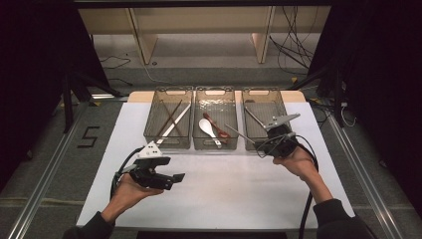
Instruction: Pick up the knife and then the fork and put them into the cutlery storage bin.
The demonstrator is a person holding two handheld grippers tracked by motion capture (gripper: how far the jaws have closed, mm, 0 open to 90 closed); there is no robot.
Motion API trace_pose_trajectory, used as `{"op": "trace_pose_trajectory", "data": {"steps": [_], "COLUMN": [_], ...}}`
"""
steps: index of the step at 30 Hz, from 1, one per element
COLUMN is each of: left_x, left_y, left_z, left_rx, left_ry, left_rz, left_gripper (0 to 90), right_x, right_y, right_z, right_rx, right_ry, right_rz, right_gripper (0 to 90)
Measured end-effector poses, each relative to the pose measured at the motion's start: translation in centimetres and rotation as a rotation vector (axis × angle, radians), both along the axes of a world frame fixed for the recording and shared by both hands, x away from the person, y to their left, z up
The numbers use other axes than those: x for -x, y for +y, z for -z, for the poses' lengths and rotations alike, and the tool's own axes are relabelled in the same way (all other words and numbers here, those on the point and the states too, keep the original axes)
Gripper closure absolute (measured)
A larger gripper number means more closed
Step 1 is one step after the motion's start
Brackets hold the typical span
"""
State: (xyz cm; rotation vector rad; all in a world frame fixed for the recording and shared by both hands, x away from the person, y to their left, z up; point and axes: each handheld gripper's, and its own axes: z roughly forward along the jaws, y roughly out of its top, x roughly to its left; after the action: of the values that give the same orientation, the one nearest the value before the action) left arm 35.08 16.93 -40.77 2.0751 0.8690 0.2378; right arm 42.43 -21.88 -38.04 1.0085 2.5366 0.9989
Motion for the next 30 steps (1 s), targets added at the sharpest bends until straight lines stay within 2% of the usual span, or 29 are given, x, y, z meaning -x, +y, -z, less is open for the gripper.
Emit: {"op": "trace_pose_trajectory", "data": {"steps": [12, 24, 30], "left_x": [0.0, 0.2, 0.2], "left_y": [0.4, 0.6, 0.6], "left_z": [0.0, -0.1, -0.1], "left_rx": [0.014, 0.027, 0.020], "left_ry": [-0.012, -0.026, -0.028], "left_rz": [-0.009, -0.012, -0.006], "left_gripper": [18.8, 18.6, 18.6], "right_x": [-2.9, -6.0, -7.2], "right_y": [-1.2, -2.2, -2.4], "right_z": [-1.1, -1.2, -0.9], "right_rx": [-0.023, -0.004, 0.008], "right_ry": [-0.004, 0.007, 0.019], "right_rz": [0.099, 0.201, 0.247], "right_gripper": [88.4, 88.3, 88.3]}}
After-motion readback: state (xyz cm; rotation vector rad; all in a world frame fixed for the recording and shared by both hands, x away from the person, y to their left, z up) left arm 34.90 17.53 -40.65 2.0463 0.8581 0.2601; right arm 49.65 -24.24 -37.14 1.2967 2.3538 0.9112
